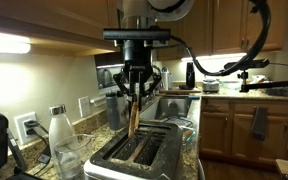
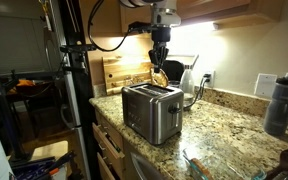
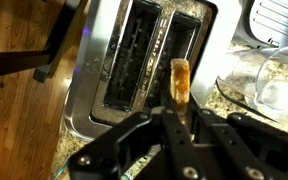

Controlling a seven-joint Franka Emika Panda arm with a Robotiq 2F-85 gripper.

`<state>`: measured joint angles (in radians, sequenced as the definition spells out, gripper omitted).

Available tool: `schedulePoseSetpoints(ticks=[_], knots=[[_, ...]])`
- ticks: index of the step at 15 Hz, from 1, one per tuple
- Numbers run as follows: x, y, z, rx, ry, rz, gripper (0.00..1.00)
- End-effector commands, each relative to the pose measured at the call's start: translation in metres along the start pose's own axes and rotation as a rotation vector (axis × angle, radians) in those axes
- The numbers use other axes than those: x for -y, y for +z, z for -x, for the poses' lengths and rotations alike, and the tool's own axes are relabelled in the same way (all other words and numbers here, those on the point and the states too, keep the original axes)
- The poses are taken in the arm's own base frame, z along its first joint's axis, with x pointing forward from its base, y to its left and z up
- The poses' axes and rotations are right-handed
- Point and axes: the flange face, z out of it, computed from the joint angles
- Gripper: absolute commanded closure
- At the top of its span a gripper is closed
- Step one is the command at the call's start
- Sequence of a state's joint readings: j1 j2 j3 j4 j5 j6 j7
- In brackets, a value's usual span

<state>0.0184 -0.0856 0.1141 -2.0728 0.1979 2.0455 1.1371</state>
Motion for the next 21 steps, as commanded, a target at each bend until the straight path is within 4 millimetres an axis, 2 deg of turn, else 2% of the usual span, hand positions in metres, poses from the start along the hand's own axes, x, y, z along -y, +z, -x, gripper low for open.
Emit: schedulePoseSetpoints(ticks=[1, 3, 4, 5, 7, 14, 21], knots=[[-0.004, 0.001, 0.007, 0.017, 0.045, 0.019, 0.90], [-0.005, 0.003, 0.004, 0.022, 0.054, 0.017, 0.89], [-0.006, 0.004, 0.003, 0.027, 0.057, 0.017, 0.61], [-0.007, 0.005, 0.003, 0.028, 0.059, 0.016, 0.60], [-0.009, 0.005, 0.002, 0.029, 0.063, 0.015, 0.49], [-0.022, 0.006, -0.011, 0.015, 0.113, 0.018, 0.02], [-0.041, 0.015, -0.023, -0.003, 0.202, 0.042, 0.00]])
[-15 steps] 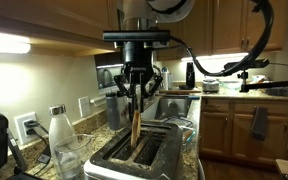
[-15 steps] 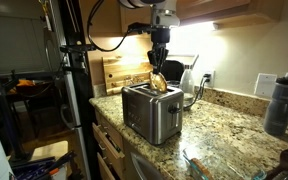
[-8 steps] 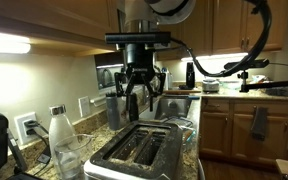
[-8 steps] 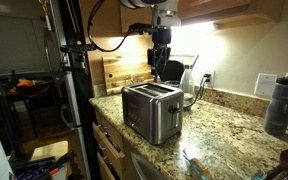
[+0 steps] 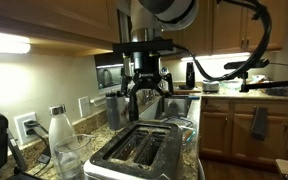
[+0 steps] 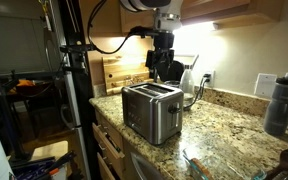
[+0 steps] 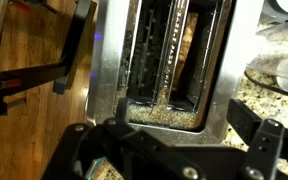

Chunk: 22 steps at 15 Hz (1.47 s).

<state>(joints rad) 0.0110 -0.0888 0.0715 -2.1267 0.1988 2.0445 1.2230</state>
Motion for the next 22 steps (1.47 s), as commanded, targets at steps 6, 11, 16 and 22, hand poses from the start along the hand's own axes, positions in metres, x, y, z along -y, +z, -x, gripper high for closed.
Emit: schedulePoseSetpoints(ticks=[6, 11, 16, 22], knots=[[-0.039, -0.001, -0.018, -0.031, 0.137, 0.017, 0.00], [-0.066, -0.009, -0.052, -0.074, 0.206, 0.021, 0.00], [-0.090, -0.004, -0.088, -0.130, 0.267, 0.055, 0.00], [-0.109, 0.031, -0.121, -0.113, 0.316, 0.113, 0.00]])
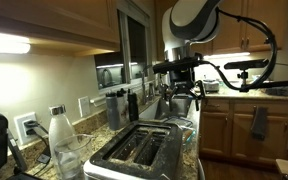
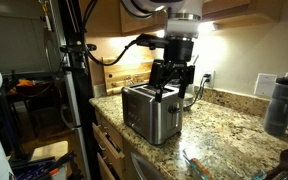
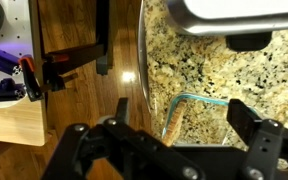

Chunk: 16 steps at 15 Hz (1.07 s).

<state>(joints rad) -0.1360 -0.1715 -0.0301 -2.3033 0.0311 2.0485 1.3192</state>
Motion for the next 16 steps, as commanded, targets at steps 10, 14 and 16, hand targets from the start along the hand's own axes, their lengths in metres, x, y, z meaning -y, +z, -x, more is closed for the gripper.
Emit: schedulePoseSetpoints(ticks=[10, 14, 16], knots=[[-0.012, 0.064, -0.050, -0.012, 0.106, 0.038, 0.00], [-0.006, 0.084, -0.067, -0.016, 0.120, 0.040, 0.00], [-0.002, 0.094, -0.073, -0.019, 0.126, 0.037, 0.00]])
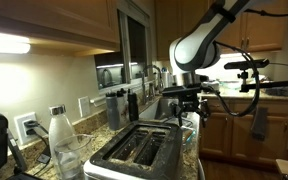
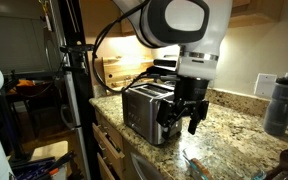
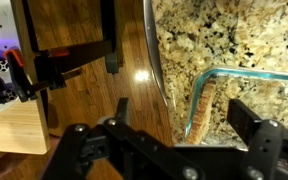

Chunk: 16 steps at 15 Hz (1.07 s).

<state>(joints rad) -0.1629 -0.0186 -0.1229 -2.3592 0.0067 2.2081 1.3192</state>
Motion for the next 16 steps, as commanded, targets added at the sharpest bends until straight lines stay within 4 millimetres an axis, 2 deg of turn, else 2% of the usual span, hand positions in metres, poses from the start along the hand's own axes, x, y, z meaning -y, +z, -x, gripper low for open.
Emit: schedulePoseSetpoints(ticks=[1, 8, 15, 16], knots=[[0.006, 0.017, -0.014, -0.020, 0.020, -0.015, 0.00], [0.020, 0.038, -0.037, -0.049, 0.046, -0.045, 0.00], [0.027, 0.047, -0.047, -0.070, 0.057, -0.055, 0.00], [0.029, 0.048, -0.048, -0.071, 0.056, -0.056, 0.08]])
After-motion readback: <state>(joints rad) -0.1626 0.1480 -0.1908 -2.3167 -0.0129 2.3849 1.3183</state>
